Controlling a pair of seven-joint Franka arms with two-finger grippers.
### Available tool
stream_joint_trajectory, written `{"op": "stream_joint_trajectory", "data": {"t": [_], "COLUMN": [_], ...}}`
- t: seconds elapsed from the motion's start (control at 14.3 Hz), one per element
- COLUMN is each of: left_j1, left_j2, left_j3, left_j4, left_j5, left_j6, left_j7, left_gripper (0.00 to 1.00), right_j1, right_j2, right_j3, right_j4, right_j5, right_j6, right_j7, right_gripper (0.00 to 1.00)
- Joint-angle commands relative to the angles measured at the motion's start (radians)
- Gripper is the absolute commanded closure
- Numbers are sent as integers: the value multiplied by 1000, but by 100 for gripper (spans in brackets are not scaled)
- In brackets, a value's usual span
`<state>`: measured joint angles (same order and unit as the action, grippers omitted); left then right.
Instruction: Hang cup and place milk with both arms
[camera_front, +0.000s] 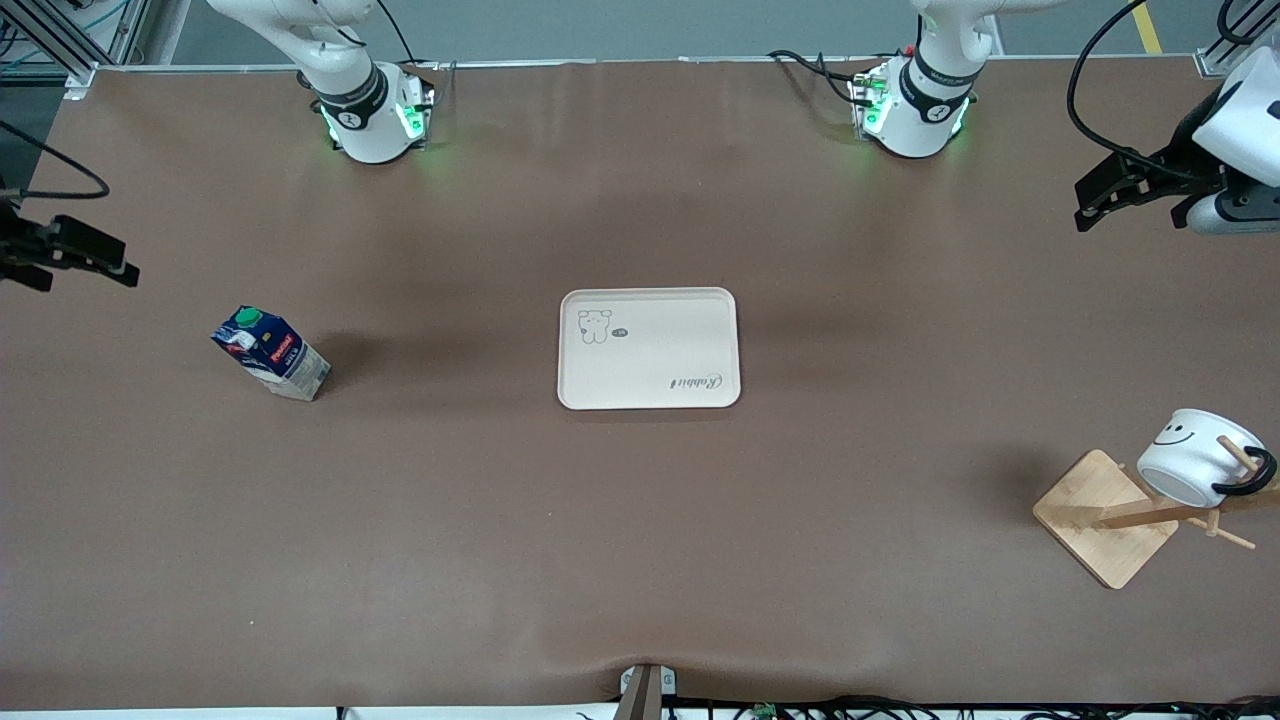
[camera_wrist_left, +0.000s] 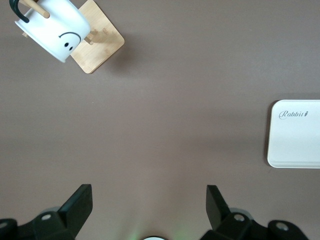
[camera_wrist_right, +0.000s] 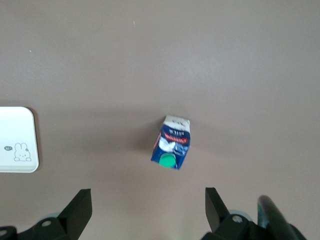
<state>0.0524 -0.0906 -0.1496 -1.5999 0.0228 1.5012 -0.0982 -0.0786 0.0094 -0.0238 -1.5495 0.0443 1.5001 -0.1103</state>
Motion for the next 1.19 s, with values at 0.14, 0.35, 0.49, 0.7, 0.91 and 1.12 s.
{"op": "stream_joint_trajectory", "data": {"t": [0.14, 0.35, 0.49, 0.7, 0.91, 1.12], "left_j1": [3, 4, 3, 4, 4, 13], "left_j2": [8, 9, 8, 8, 9, 9], "left_j3": [11, 12, 12, 13, 13, 12], "left_j4": [28, 44, 44, 43, 43, 43], "left_j5": [0, 0, 0, 8, 8, 3], "left_j6": [5, -2, -15, -22, -22, -24], "left_j7": [18, 17, 15, 15, 17, 17], "left_gripper": [0, 0, 0, 0, 0, 0], "right_j1": [43, 40, 48, 43, 40, 40], "right_j2": [-77, -91, -86, -88, -89, -97], "right_j3": [-59, -57, -45, 1, -2, -4], "right_j4": [-92, -95, -92, -86, -86, -83], "right_j5": [13, 2, -55, -99, -90, -86], "right_j6": [-4, -9, 0, 6, 14, 3], "right_j7": [-12, -15, -14, 0, 4, 5], "right_gripper": [0, 0, 0, 0, 0, 0]}}
